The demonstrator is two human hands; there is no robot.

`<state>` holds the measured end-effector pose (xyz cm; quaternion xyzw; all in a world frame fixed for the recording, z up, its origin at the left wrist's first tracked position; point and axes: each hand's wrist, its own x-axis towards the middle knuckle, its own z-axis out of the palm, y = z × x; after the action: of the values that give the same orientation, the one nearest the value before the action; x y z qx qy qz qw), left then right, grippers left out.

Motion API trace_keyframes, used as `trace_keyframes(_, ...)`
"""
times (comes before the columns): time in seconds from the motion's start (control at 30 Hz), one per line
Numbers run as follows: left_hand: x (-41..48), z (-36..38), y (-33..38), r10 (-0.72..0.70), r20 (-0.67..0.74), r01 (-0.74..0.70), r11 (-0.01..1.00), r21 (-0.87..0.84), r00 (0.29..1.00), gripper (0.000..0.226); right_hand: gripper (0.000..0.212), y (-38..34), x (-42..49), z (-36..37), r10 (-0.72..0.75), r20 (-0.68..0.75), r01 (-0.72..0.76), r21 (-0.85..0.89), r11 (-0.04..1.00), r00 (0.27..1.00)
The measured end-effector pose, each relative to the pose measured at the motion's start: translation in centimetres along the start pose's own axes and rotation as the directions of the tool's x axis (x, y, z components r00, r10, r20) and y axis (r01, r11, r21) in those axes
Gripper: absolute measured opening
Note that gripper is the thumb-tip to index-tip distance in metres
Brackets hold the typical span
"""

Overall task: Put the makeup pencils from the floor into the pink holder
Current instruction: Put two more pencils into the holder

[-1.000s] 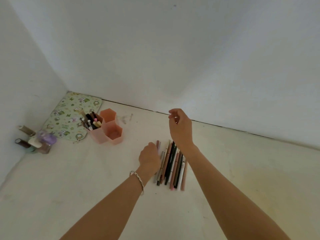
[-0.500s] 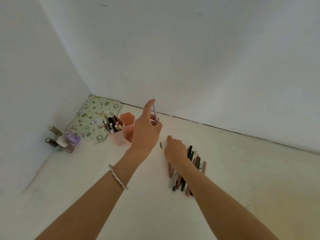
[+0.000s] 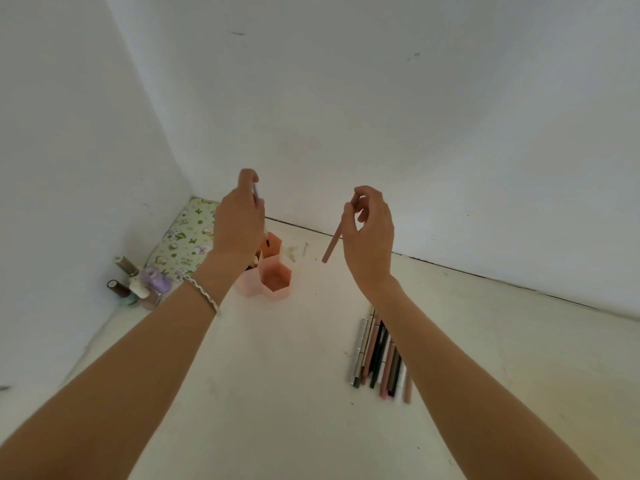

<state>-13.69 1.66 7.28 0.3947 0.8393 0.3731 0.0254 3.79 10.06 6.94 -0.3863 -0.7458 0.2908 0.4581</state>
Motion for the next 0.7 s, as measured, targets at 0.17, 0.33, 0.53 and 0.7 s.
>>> trace_keyframes(0.17, 0.1, 0.2, -1.0, -0.099, 0.166, 0.054, 0.965, 0.255, 0.981, 0.025, 0.019, -0.6, -1.0, 1.4, 0.0, 0.039, -0.002, 0.041, 0.999, 0.999)
trace_keyframes(0.33, 0.9, -2.2, -1.1, -0.073, -0.011, 0.074, 0.98, 0.183, 0.997, 0.037, 0.017, -1.4, -1.1, 4.9, 0.006, 0.118, -0.009, 0.028, 1.0, 0.993)
trace_keyframes(0.53, -0.4, -4.2, 0.5, -0.063, -0.028, 0.063, 0.998, 0.025, 0.998, 0.038, 0.023, -0.3, -2.9, 8.7, -0.001, 0.385, 0.072, -0.168, 0.983, 0.923)
trace_keyframes(0.7, -3.1, -1.6, 3.5, -0.007, -0.085, -0.001, 0.996, -0.088, 0.996, 0.024, 0.037, 0.5, -2.5, 6.4, 0.032, 0.228, -0.009, -0.099, 0.995, 0.973)
